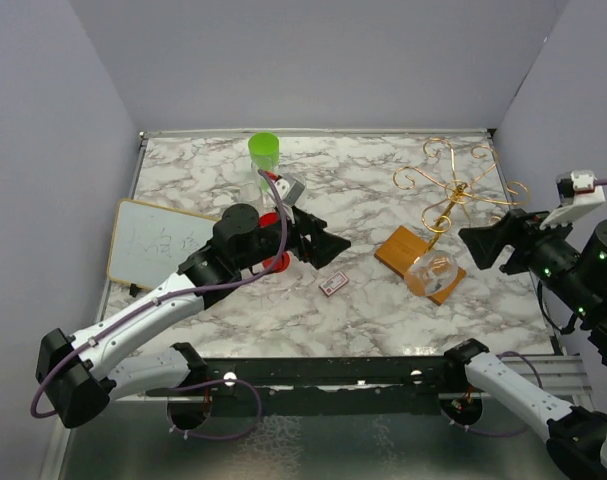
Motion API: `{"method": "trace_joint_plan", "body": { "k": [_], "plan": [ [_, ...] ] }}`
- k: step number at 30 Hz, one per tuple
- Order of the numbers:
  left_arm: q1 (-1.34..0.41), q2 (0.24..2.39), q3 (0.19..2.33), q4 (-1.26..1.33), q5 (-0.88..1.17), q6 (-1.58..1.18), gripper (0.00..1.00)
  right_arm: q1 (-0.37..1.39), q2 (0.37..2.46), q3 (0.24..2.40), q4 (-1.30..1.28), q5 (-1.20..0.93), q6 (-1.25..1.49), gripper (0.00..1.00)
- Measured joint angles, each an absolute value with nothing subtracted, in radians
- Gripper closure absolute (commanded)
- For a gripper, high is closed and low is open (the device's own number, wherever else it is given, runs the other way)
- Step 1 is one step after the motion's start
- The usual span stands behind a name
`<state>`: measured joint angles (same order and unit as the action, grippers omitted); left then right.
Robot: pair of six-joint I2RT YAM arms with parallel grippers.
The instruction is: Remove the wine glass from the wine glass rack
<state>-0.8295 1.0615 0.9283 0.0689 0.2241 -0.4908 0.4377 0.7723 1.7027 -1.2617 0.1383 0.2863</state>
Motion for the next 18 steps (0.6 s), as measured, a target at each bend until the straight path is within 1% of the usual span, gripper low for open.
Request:
{"method": "trace_joint_plan", "body": {
  "k": [4,9,12,17,18],
  "plan": [
    [-0.829,1.056,0.828,0.241,0.328,-0.542,0.12,0.438,0.818,1.674,-1.219,0.033,0.369,0.68],
    [-0.828,1.002,0.714,0.442,0.424,-0.511,0.13,0.438,0.888,1.656,-1.143,-0.080,0.449,0.68],
    [-0.829,0.947,0.646,0.567,0.481,-0.447,0.14,0.438,0.913,1.652,-1.093,-0.136,0.488,0.68],
    [-0.846,0.865,0.532,0.735,0.564,-0.255,0.20,0.438,0.936,1.651,-1.019,-0.208,0.543,0.69],
    [-0.854,0.853,0.516,0.756,0.579,-0.204,0.22,0.438,0.939,1.651,-1.006,-0.224,0.554,0.70]
  ]
}}
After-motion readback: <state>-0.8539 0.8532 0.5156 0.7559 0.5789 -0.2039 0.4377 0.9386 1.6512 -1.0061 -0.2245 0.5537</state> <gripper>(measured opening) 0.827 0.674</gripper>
